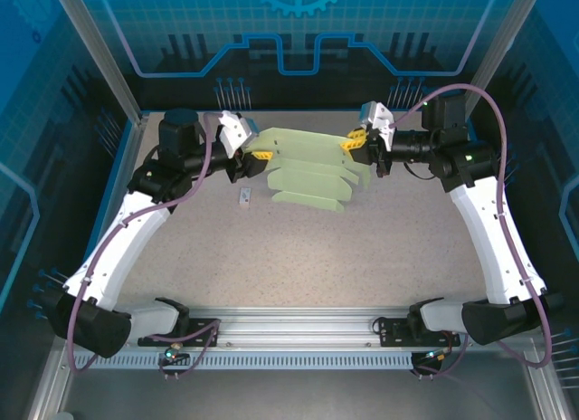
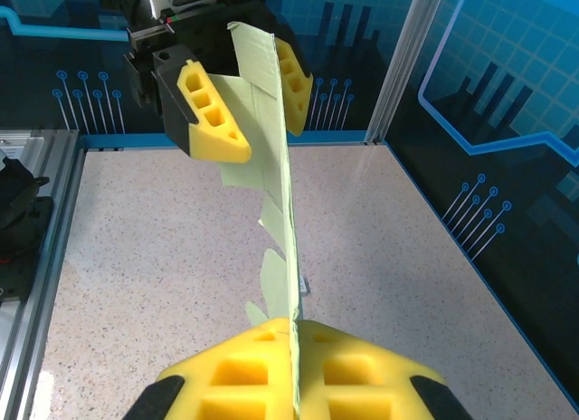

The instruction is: Fold the paper box

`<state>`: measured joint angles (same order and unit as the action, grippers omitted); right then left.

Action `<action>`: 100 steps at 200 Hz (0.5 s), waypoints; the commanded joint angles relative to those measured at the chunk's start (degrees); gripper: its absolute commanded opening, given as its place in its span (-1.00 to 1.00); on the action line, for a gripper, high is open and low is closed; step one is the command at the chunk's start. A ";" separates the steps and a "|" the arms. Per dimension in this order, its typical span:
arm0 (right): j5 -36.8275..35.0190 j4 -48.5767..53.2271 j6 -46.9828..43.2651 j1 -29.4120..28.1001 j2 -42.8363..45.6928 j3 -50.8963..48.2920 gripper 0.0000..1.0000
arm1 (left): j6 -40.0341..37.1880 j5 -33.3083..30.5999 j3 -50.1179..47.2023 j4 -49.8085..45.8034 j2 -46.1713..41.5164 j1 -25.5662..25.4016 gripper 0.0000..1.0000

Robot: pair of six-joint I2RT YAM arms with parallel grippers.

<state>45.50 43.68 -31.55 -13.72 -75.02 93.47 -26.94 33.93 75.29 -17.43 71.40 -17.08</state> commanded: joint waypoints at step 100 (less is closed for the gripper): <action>-4.32 0.71 -1.99 -0.75 -2.15 0.22 -0.70 | -2.57 3.05 2.14 -1.65 -1.87 0.38 -1.00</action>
<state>45.04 43.62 -32.27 -13.74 -76.40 93.47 -25.93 36.25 75.50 -17.15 71.24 -16.95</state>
